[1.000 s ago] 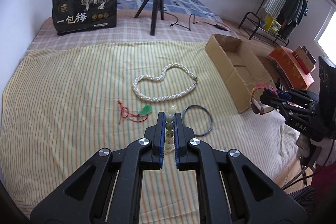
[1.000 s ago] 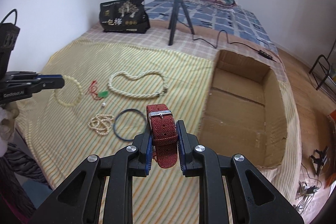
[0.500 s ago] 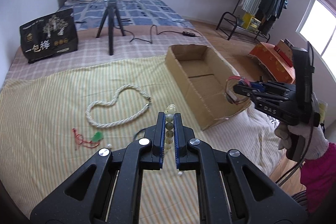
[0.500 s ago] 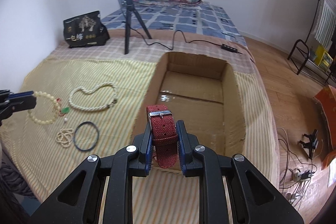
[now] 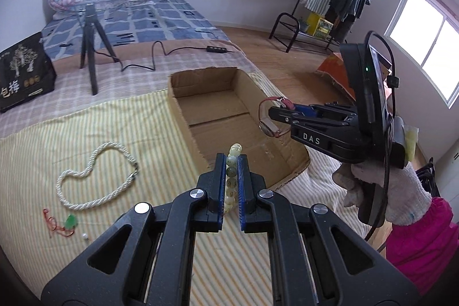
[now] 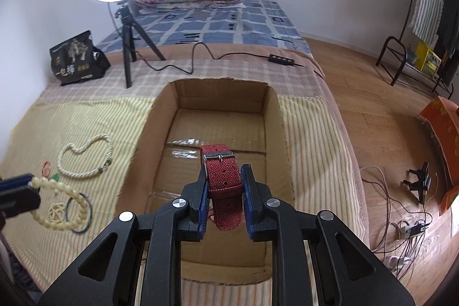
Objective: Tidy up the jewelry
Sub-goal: 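Carry watch and bracelet into the cardboard box and open both tools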
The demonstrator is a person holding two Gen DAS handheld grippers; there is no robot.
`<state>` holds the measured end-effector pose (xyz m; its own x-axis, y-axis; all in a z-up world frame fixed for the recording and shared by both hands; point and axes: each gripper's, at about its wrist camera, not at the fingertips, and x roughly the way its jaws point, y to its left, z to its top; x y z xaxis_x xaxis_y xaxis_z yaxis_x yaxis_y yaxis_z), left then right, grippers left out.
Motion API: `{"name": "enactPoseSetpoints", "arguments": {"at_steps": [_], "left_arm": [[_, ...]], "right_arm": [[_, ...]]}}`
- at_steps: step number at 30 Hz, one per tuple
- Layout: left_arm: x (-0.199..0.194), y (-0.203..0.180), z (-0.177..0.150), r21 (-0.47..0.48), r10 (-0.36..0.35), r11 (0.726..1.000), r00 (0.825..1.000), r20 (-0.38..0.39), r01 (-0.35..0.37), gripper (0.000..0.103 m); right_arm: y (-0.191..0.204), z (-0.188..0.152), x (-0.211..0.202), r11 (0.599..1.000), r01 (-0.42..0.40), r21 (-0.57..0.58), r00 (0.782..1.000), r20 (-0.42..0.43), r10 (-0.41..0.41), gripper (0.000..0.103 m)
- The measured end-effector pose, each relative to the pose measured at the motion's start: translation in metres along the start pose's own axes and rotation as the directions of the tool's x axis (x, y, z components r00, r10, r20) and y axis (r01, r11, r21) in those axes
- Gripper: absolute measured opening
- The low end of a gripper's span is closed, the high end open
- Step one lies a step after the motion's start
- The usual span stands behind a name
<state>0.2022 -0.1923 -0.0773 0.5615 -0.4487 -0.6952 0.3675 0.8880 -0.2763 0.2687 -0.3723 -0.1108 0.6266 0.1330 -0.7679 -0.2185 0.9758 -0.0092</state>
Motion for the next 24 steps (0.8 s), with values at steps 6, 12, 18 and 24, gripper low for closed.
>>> {"name": "enactPoseSetpoints", "arguments": {"at_steps": [6,12,18,24], "left_arm": [[0.034,-0.015,0.002,0.010,-0.016,1.000,0.999,-0.034,0.017,0.005],[0.055,-0.026,-0.005,0.031,-0.022,0.999,0.997,-0.076,0.024,0.005],[0.062,-0.026,-0.006,0.034,-0.020,0.999,0.996,-0.085,0.023,0.005],[0.063,-0.027,-0.007,0.047,-0.015,0.999,0.996,-0.093,0.020,0.015]], "right_arm": [[-0.015,0.002,0.016,1.000,0.010,0.019,1.000,-0.020,-0.010,0.019],[-0.019,-0.001,0.028,1.000,0.009,0.013,0.999,-0.042,-0.009,0.019],[-0.014,0.001,0.031,1.000,-0.008,-0.003,0.999,-0.042,0.008,0.019],[-0.012,0.003,0.029,1.000,0.013,0.001,0.999,-0.033,-0.013,0.039]]}}
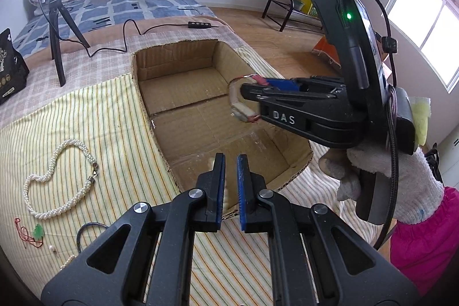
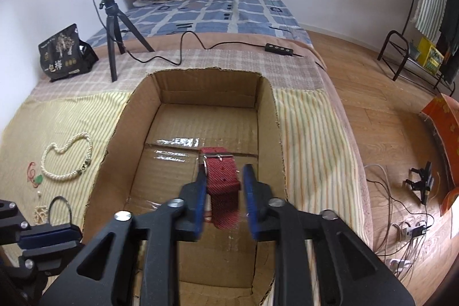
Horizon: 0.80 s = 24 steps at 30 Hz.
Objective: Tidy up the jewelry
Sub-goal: 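Carry watch and bracelet into the cardboard box and open both tools, then withdraw both open tools from the box back over the sheet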
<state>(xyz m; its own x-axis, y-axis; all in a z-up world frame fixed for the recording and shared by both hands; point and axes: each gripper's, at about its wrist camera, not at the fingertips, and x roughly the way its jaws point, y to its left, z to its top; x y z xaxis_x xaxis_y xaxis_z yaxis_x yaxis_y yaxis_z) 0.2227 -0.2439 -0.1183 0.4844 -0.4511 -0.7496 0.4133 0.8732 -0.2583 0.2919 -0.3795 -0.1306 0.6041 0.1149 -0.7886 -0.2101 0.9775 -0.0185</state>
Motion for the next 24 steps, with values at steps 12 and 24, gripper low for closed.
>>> {"name": "enactPoseSetpoints", "arguments": {"at_steps": [12,24], "left_arm": [[-0.009,-0.001,-0.002,0.015,0.021,1.000,1.000,0.021,-0.022,0.045],[-0.046,0.017,-0.007,0.004,0.044,0.999,0.997,0.068,-0.044,0.045]], "right_arm": [[-0.008,0.004,-0.014,0.998,0.029,0.055,0.998,0.055,-0.032,0.066],[0.002,0.000,-0.046,0.997,0.036,0.062,0.996,0.085,-0.041,0.066]]}}
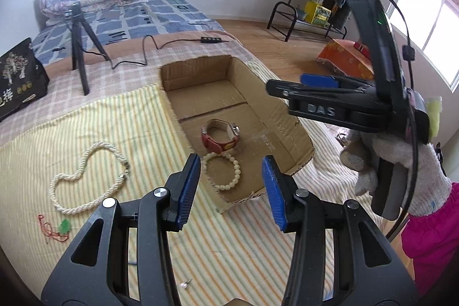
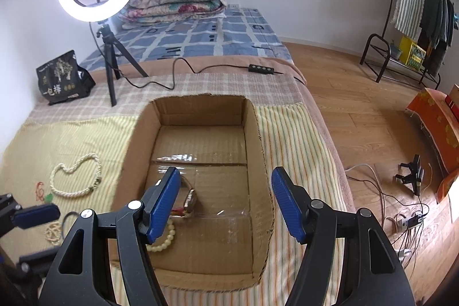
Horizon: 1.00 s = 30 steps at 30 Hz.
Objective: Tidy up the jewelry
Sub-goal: 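Withdraw both open tools from the box back over the sheet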
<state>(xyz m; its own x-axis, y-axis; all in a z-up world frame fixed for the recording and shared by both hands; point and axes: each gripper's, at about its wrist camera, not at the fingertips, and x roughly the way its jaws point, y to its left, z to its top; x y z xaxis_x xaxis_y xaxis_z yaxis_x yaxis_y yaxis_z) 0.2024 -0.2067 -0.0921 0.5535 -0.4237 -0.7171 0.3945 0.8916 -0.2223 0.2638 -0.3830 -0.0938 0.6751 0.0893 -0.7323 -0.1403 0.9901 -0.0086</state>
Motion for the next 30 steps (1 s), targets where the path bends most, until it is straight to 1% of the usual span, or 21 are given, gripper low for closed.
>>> {"name": "enactPoseSetpoints", "arguments": {"at_steps": [8,14,18,24,30], "left_arm": [[-0.045,0.035,0.000,-0.041,0.019,0.999,0.998,0.060,-0.016,0.045],[-0.079,0.076,-0.006,-0.089,0.058,0.995,0.994,0.088,-0.051,0.045],[-0.098,0.107,-0.015,-0.130,0.091,0.988,0.991,0.098,-0.078,0.045],[-0.115,0.143,-0.031,-0.179,0.116,0.979,0.990,0.080,-0.100,0.045],[-0.114,0.159,-0.053,-0.176,0.108,0.979,0.994,0.018,-0.103,0.045]], "right_arm": [[0.027,-0.004,-0.036,1.000,-0.021,-0.022,0.999,0.043,0.022,0.066],[0.056,-0.017,-0.058,0.996,-0.063,-0.058,0.996,0.057,0.066,0.066],[0.081,-0.030,-0.066,0.989,-0.099,-0.110,0.994,0.044,0.105,0.066],[0.108,-0.052,-0.073,0.975,-0.158,-0.158,0.987,0.013,0.162,0.066],[0.131,-0.081,-0.070,0.955,-0.206,-0.213,0.979,-0.046,0.200,0.066]]}}
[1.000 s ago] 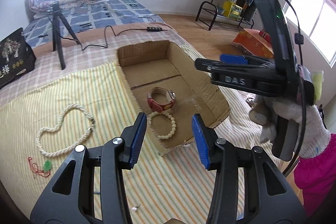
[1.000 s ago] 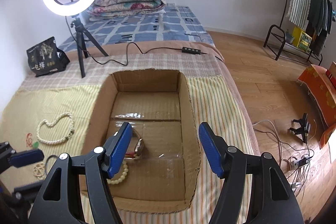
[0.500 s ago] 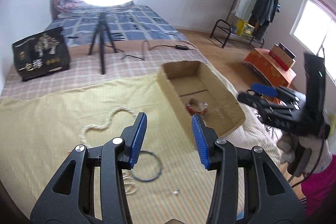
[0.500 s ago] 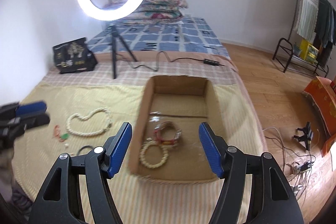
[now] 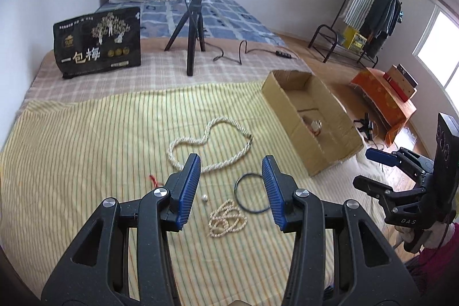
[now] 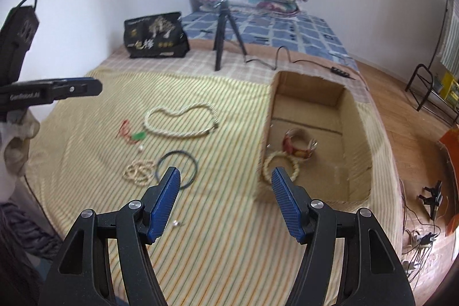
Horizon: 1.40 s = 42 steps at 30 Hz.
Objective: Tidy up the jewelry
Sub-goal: 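Withdraw both open tools from the box back over the sheet, then grasp the pearl earring with the right tool while the left grasps the coiled pearl strand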
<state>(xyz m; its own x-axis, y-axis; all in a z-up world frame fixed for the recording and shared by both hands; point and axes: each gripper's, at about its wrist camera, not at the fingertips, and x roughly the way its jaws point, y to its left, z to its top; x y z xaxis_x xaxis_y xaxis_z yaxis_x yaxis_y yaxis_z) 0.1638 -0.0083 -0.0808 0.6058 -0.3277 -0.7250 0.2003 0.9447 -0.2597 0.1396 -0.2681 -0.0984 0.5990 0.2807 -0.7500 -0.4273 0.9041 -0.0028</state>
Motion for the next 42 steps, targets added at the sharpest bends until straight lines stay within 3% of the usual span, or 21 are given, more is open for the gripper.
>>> {"name": "enactPoseSetpoints", "arguments": {"at_steps": [6,13,21,38,42], "left_arm": [[0.017,0.006,-0.025,-0.009,-0.024,1.000,0.995,-0.093,0.024,0.045],[0.044,0.000,-0.054,0.023,-0.041,0.999,0.977,-0.209,0.047,0.045],[0.068,0.004,-0.076,0.062,0.010,0.998,0.963,-0.271,0.006,0.045],[0.114,-0.005,-0.078,0.129,0.068,0.991,0.937,-0.342,-0.025,0.045],[0.121,-0.011,-0.079,0.143,0.067,0.990,0.933,-0.353,-0.017,0.057]], "right_arm": [[0.021,-0.027,0.019,0.998,-0.047,-0.049,0.995,-0.092,0.042,0.066],[0.043,-0.055,0.046,0.988,-0.118,-0.099,0.974,-0.208,0.095,0.066],[0.047,-0.063,0.073,0.985,-0.144,-0.092,0.953,-0.282,0.113,0.065],[0.050,-0.065,0.089,0.985,-0.160,-0.071,0.939,-0.317,0.130,0.065],[0.051,-0.064,0.091,0.985,-0.155,-0.081,0.939,-0.322,0.121,0.062]]}}
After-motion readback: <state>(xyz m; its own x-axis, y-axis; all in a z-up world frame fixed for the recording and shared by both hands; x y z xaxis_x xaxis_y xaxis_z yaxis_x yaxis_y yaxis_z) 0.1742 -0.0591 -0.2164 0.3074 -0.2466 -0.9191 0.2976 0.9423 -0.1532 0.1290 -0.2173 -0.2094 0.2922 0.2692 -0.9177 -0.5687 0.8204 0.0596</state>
